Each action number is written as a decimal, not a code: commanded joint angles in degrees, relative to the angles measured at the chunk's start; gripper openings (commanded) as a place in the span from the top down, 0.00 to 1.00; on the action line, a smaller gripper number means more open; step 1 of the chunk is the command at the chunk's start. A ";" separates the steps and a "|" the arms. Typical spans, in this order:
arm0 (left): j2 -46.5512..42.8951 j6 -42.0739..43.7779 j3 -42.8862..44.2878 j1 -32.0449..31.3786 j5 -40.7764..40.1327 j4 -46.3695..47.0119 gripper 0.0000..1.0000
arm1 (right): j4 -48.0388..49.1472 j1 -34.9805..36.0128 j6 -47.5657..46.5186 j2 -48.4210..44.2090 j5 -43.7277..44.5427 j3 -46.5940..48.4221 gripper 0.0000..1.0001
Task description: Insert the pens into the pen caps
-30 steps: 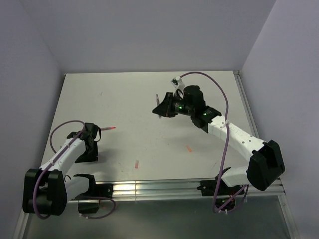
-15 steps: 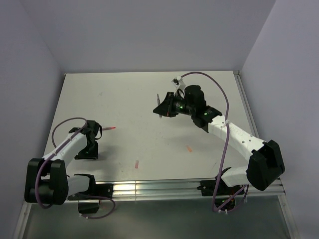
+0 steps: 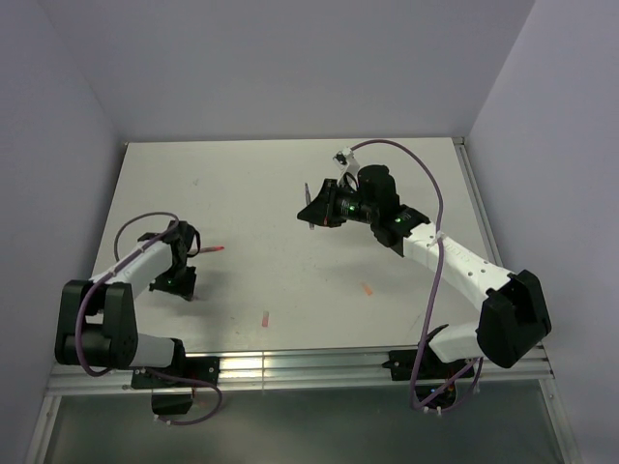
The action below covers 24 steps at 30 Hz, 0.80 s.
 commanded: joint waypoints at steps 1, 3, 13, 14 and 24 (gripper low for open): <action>1.71 9.98 4.80 -0.04 7.45 12.90 1.00 | 3.46 -0.52 -0.73 -0.39 -0.01 -0.28 1.00; 0.48 15.78 8.23 -0.04 9.82 14.47 1.00 | 3.73 -0.52 -0.55 -1.36 -0.18 -0.54 1.00; -9.02 42.59 25.72 -0.04 31.50 26.95 1.00 | 8.29 7.37 1.64 -6.19 1.84 -3.35 1.00; -9.11 45.82 26.60 -0.04 35.71 29.57 1.00 | 9.08 10.17 2.25 -6.19 1.84 -3.88 1.00; -19.55 45.84 13.78 -2.67 58.43 55.71 1.00 | 17.62 22.41 6.48 -0.66 3.95 -1.86 1.00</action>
